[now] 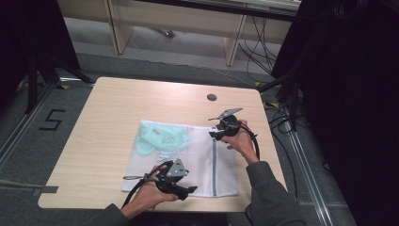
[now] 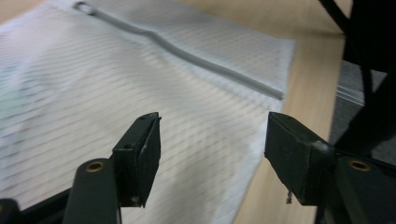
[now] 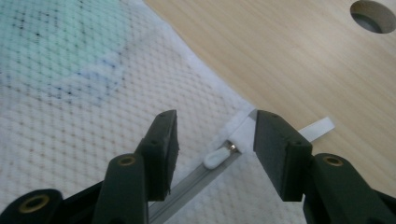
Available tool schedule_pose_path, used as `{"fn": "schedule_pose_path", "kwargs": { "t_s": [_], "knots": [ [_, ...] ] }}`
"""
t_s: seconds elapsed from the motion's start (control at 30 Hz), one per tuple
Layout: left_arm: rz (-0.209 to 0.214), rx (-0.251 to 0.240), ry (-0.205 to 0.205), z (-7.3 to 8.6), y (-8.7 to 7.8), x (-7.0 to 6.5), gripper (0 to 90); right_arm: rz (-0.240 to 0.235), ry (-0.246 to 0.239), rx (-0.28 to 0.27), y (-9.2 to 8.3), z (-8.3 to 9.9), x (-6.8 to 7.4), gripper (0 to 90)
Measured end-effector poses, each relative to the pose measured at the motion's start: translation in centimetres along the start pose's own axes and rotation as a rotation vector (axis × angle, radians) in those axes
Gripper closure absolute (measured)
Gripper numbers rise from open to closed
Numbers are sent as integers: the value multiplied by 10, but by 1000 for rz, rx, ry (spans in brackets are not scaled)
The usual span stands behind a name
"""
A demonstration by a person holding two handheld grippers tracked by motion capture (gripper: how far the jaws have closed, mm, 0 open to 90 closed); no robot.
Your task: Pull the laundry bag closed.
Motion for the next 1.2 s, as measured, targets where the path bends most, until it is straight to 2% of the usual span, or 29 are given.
{"fn": "schedule_pose_path", "kwargs": {
  "t_s": [0.03, 0.07, 0.13, 0.17, 0.2, 0.27, 0.3, 0.33, 0.37, 0.4, 0.43, 0.47, 0.5, 0.53, 0.6, 0.63, 0.67, 0.73, 0.77, 0.8, 0.83, 0.9, 0.93, 1.0, 1.03, 1.1, 1.13, 1.2],
  "knots": [
    [-24, -5, -1, 3, -5, 6, 346, -1, 6, 7, -2, 1, 2, 481],
    [-34, -14, -10, 4, -7, 9, 340, 2, 1, -17, -2, 1, 5, 477],
    [-49, 3, -22, 9, -15, 17, 331, -8, 11, -8, -5, 4, 10, 467],
    [-48, -12, -48, 11, -17, 20, 326, -6, 6, 2, -7, 6, 11, 463],
    [-55, 3, -37, 14, -21, 23, 321, -8, 2, -13, -7, 7, 13, 458],
    [-75, 4, -44, 17, -26, 28, 311, -23, 0, 9, -11, 10, 15, 453],
    [-85, -3, -36, 17, -28, 31, 308, -14, 4, -5, -11, 11, 16, 451],
    [-91, -5, -55, 18, -31, 33, 301, -13, 17, -7, -12, 12, 18, 448],
    [-98, -12, -63, 19, -35, 38, 295, -15, 5, 1, -14, 13, 18, 444],
    [-107, -16, -53, 19, -38, 42, 290, -13, 2, -17, -13, 15, 19, 440],
    [-113, -20, -83, 21, -42, 45, 285, -14, 5, -7, -15, 16, 20, 436],
    [-121, -21, -88, 23, -45, 48, 284, -26, -23, -15, -16, 17, 20, 433],
    [-127, -26, -103, 24, -48, 49, 284, -22, -18, -31, -16, 18, 21, 430],
    [-133, -28, -91, 25, -51, 52, 283, -20, -20, -30, -17, 20, 22, 429],
    [-126, -47, -136, 28, -54, 53, 280, -15, -9, -24, -19, 23, 23, 422],
    [-146, -25, -124, 30, -58, 56, 271, -22, -10, -15, -21, 24, 24, 422],
    [-148, -36, -125, 31, -58, 57, 262, -23, -2, -31, -21, 25, 24, 422],
    [-157, -27, -141, 33, -61, 58, 253, -14, -15, -27, -24, 28, 25, 422],
    [-154, -32, -132, 34, -62, 58, 252, -20, -11, -29, -25, 30, 27, 422],
    [-154, -28, -131, 35, -63, 58, 249, -22, -7, -9, -29, 32, 28, 421],
    [-151, -30, -135, 36, -64, 59, 241, -16, -20, -37, -28, 33, 29, 419],
    [-164, -24, -138, 38, -65, 59, 231, -33, -24, -10, -32, 37, 31, 417],
    [-167, -23, -142, 39, -66, 60, 229, -23, -10, -45, -30, 37, 33, 414],
    [-163, -23, -145, 41, -67, 61, 229, -32, -24, -15, -34, 40, 34, 411],
    [-162, -22, -149, 42, -68, 61, 228, -18, -19, -46, -32, 40, 35, 411],
    [-168, -16, -125, 43, -70, 63, 223, -27, -31, -40, -34, 43, 35, 407],
    [-171, -17, -149, 45, -71, 63, 223, -40, -28, -33, -35, 43, 36, 406],
    [-168, -13, -154, 47, -74, 64, 223, -26, -20, -35, -36, 47, 37, 398]
  ]
}}
Point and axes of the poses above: each handheld gripper's, and its own axes: y roughly forward along the jaws, z roughly out of its underside, x roughly to its left, the point moved 4 cm from there along y, roughly forward along the jaws, and after that the axes turned 9 degrees about x, right-handed, at the moved point
